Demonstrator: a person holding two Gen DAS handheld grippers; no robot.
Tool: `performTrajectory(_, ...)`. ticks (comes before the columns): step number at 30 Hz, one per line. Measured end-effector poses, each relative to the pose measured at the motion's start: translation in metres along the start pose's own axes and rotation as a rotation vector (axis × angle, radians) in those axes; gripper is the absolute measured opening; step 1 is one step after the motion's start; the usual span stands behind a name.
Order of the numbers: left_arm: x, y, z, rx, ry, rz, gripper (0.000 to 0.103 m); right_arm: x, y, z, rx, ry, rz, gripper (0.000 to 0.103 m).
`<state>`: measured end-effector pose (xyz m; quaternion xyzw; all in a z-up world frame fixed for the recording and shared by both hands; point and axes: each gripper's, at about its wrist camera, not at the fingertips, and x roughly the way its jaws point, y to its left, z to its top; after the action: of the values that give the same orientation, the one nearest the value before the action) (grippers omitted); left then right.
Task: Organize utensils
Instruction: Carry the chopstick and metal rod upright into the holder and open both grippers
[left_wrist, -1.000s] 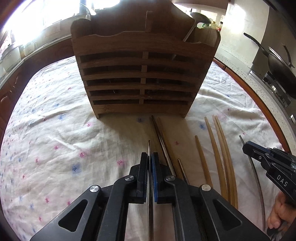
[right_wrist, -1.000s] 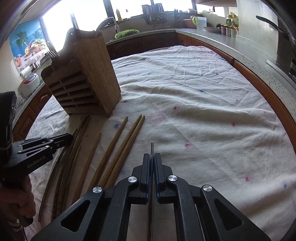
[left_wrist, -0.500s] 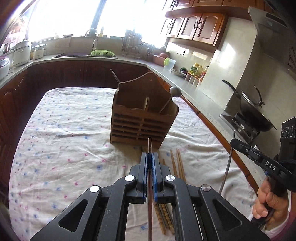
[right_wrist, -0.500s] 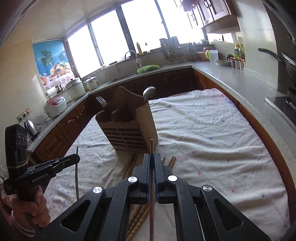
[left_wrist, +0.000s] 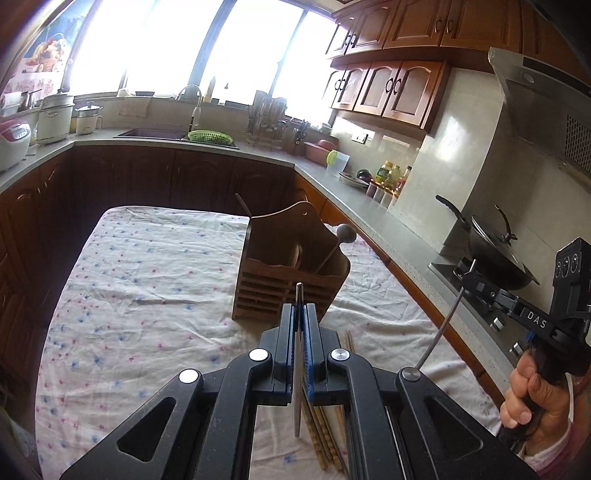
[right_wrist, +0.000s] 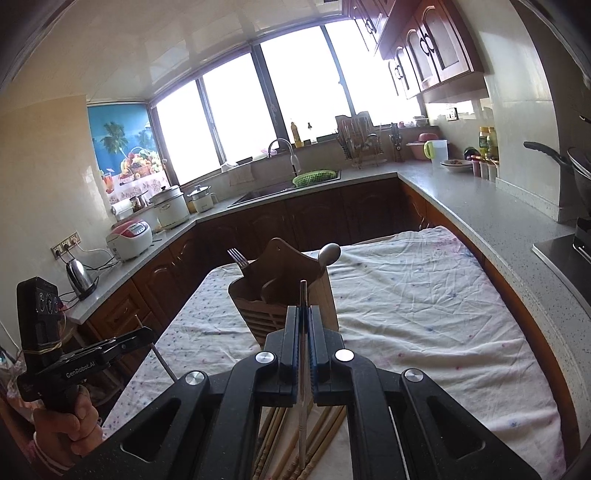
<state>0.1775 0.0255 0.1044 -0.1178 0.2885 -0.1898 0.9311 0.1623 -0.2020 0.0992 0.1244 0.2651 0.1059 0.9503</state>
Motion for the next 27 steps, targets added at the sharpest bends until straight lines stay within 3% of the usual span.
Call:
performTrajectory(15, 0.009, 0.008, 0.034, 0.005, -0.069, 0.000, 0.003, 0.015, 0.002, 0.031, 0.016, -0.070, 0.031, 0.004)
performTrajectory(27, 0.034, 0.015, 0.108, 0.029, -0.230, 0.010, 0.003, 0.056, 0.005, 0.091, 0.048, -0.218, 0.019, 0.004)
